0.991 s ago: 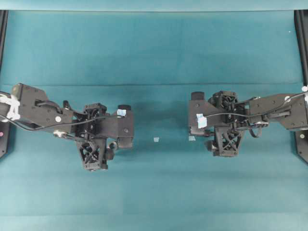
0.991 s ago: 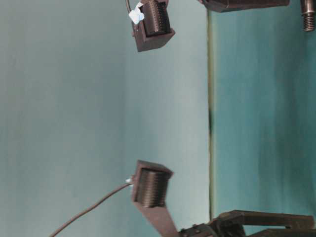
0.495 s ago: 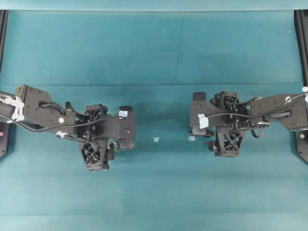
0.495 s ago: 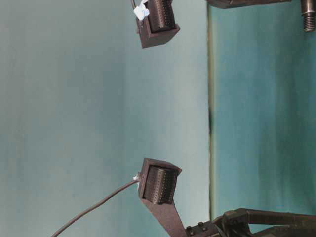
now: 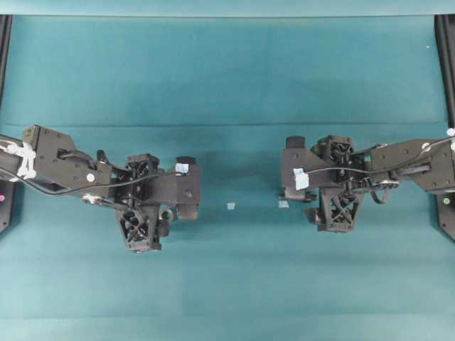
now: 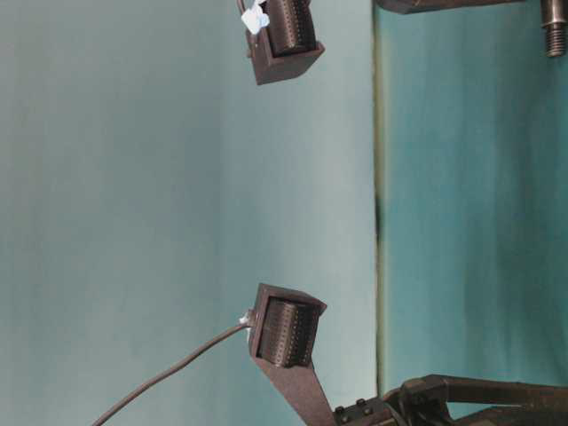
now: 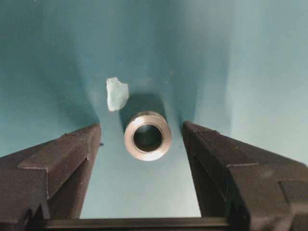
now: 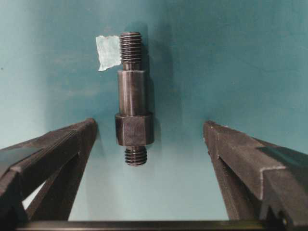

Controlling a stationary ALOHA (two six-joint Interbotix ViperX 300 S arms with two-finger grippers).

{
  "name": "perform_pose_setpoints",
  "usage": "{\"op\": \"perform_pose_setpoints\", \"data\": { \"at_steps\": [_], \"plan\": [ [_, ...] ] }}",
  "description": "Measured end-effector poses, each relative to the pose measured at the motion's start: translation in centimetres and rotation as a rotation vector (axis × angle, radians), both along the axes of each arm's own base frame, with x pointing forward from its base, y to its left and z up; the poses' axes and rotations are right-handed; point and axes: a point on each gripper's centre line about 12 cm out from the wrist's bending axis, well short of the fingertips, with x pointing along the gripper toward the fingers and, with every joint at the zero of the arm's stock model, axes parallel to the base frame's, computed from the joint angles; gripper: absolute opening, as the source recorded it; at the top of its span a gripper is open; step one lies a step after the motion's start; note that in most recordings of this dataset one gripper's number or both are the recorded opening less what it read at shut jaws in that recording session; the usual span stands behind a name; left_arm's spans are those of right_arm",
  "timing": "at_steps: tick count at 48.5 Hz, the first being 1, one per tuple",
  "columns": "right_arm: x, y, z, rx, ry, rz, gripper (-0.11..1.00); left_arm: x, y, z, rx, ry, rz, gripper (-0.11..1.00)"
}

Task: Insert the washer onto the shaft with both hands.
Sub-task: 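Lower both open grippers toward the washer and the shaft, then close left gripper on the washer and right gripper on the shaft's hex collar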

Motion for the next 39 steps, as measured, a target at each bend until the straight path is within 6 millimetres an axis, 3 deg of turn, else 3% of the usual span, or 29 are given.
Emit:
{"op": "perform_pose_setpoints", "data": {
  "at_steps": [39],
  "plan": [
    [-0.04,0.07,-0.19,0.004,0.008,-0.003,0.84,-0.01,-0.16,0.00,-0.001,0.000,-0.002,0.73]
  ]
}}
